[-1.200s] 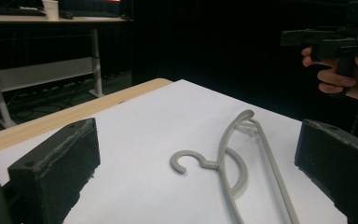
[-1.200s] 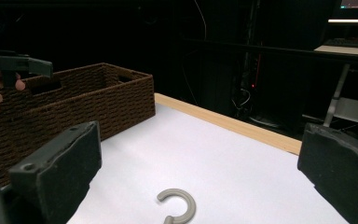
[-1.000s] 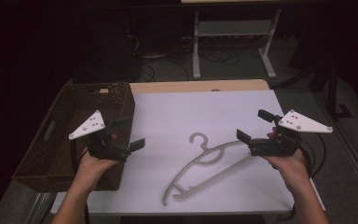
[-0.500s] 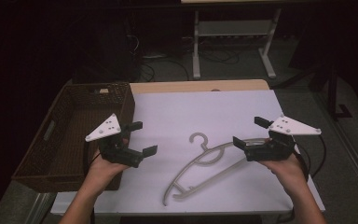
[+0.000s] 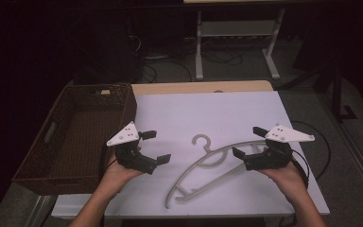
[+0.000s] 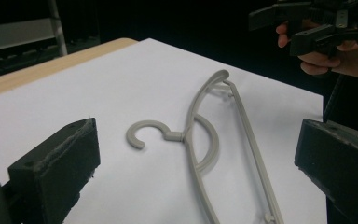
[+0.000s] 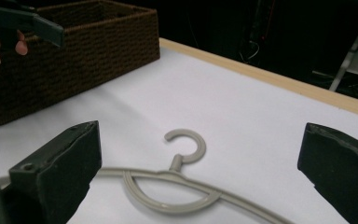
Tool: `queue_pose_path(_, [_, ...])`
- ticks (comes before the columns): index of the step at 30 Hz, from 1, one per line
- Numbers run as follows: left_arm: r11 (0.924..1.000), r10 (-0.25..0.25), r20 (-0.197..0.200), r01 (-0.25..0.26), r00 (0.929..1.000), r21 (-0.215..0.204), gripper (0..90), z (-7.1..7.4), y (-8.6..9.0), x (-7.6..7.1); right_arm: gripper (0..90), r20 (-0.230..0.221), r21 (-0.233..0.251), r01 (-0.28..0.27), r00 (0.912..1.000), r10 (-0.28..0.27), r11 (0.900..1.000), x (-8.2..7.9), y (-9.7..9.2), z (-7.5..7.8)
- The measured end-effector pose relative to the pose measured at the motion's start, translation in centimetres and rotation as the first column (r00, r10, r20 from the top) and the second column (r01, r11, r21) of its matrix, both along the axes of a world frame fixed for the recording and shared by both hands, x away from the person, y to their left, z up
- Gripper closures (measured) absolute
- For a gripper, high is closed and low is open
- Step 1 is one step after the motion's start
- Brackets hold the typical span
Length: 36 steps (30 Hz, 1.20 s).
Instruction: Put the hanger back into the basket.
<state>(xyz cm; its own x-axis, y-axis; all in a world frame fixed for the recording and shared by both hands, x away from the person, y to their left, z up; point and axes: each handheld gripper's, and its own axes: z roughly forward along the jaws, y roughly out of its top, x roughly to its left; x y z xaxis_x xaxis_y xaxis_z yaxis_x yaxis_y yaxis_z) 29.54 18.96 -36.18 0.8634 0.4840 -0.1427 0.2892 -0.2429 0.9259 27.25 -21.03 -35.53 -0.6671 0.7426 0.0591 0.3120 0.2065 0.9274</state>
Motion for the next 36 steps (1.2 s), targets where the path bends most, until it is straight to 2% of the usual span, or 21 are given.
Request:
queue_pose_path(1, [1.0000, -0.003, -0.010, 0.004, 0.9999, 0.003, 0.0, -0.6, -0.2, 0.1, 0.0, -0.010, 0.000, 0.001, 0.9999, -0.001, 1.0000, -0.1, 0.0, -0.4])
queue_pose_path(5, [0.9999, -0.007, -0.013, 0.007, 0.9999, 0.011, 0.0, -1.4, -0.5, 0.2, 0.0, -0.025, -0.002, 0.008, 0.9996, -0.008, 1.0000, -0.2, -0.1, -1.0])
queue_pose_path(9, [1.0000, -0.003, -0.025, 0.003, 0.9997, 0.006, 0.0, -2.5, -0.6, 0.3, 0.0, -0.060, -0.010, 0.001, 0.9982, -0.001, 0.9999, -0.6, 0.2, -2.1])
queue_pose_path(12, [0.9999, -0.006, -0.030, 0.006, 0.9995, 0.012, 0.0, -2.9, -0.7, 0.4, 0.4, -0.071, -0.008, 0.001, 0.9975, -0.001, 1.0000, -0.9, 0.3, -2.4])
queue_pose_path(17, [1.0000, -0.005, -0.035, 0.005, 0.9994, 0.006, 0.0, -3.5, -0.6, 0.5, 6.3, -0.079, -0.027, -0.003, 0.9969, 0.000, 0.9996, -1.1, 0.4, -3.0])
queue_pose_path(23, [1.0000, 0.000, -0.047, 0.000, 0.9989, 0.008, 0.0, -4.1, -0.1, 0.5, 27.2, -0.125, -0.085, -0.029, 0.9920, 0.019, 0.9959, -1.1, 0.7, -3.9])
queue_pose_path(24, [0.9999, 0.000, -0.049, 0.000, 0.9988, 0.011, 0.0, -4.1, -0.1, 0.5, 27.2, -0.125, -0.085, -0.029, 0.9920, 0.019, 0.9959, -1.1, 0.7, -3.9])
queue_pose_path(26, [1.0000, 0.002, -0.053, -0.002, 0.9986, 0.010, 0.0, -4.2, 0.0, 0.5, 36.5, -0.144, -0.097, -0.042, 0.9892, 0.028, 0.9944, -1.1, 0.8, -4.0])
queue_pose_path(27, [0.9999, -0.001, -0.051, 0.002, 0.9987, 0.014, 0.0, -4.2, 0.0, 0.4, 46.6, -0.161, -0.114, -0.051, 0.9864, 0.032, 0.9922, -1.2, 1.0, -4.2])
queue_pose_path(28, [0.9999, -0.005, -0.049, 0.005, 0.9988, 0.015, 0.0, -4.3, 0.0, 0.4, 52.1, -0.161, -0.119, -0.058, 0.9863, 0.038, 0.9913, -1.1, 1.1, -4.3])
queue_pose_path(31, [0.9998, -0.004, -0.050, 0.005, 0.9988, 0.020, 0.0, -4.3, 0.0, 0.4, 64.9, -0.192, -0.144, -0.072, 0.9804, 0.044, 0.9870, -1.1, 1.4, -4.7])
queue_pose_path(32, [0.9998, -0.004, -0.052, 0.005, 0.9986, 0.019, 0.0, -4.3, -0.1, 0.4, 64.9, -0.192, -0.144, -0.072, 0.9804, 0.044, 0.9870, -1.1, 1.4, -4.7])
queue_pose_path(33, [0.9998, -0.002, -0.053, 0.003, 0.9986, 0.018, 0.0, -4.3, -0.1, 0.4, 73.7, -0.212, -0.156, -0.089, 0.9758, 0.055, 0.9838, -1.0, 1.6, -5.0])
queue_pose_path(34, [0.9999, -0.001, -0.056, 0.002, 0.9984, 0.016, 0.0, -4.4, -0.1, 0.4, 77.6, -0.227, -0.161, -0.099, 0.9720, 0.060, 0.9819, -1.0, 1.8, -5.2])
queue_pose_path(35, [0.9999, -0.001, -0.056, 0.002, 0.9984, 0.016, 0.0, -4.4, -0.1, 0.4, 77.6, -0.227, -0.161, -0.099, 0.9720, 0.060, 0.9819, -1.0, 1.8, -5.2])
queue_pose_path(36, [0.9998, -0.001, -0.054, 0.002, 0.9985, 0.019, 0.0, -4.4, -0.1, 0.5, 84.3, -0.248, -0.185, -0.105, 0.9672, 0.057, 0.9771, -0.9, 2.1, -5.6])
